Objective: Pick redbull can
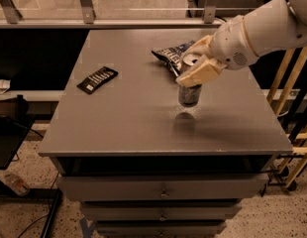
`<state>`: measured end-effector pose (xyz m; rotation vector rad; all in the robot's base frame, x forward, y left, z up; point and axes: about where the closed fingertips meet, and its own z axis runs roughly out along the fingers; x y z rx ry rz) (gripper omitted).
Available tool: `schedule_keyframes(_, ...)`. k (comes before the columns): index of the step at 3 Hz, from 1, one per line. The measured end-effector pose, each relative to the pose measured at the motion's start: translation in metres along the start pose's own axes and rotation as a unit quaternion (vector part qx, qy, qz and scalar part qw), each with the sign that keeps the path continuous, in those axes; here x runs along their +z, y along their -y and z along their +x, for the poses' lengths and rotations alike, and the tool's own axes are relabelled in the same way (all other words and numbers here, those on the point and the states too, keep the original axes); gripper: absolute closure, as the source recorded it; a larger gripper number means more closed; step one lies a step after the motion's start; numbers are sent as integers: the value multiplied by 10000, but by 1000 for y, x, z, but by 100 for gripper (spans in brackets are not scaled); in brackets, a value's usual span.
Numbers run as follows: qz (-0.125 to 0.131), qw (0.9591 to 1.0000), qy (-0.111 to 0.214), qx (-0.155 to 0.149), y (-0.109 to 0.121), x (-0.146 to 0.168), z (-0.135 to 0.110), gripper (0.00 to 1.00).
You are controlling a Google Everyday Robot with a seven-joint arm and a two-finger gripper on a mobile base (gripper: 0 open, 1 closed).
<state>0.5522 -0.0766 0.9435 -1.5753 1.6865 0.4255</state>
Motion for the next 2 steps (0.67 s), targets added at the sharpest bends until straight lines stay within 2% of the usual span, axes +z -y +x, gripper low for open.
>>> schedule_keyframes(1, 199, 9986, 313, -388, 2, -33, -27, 100)
schedule_keyframes(2, 142, 9969, 464, -627, 0, -47, -40, 100)
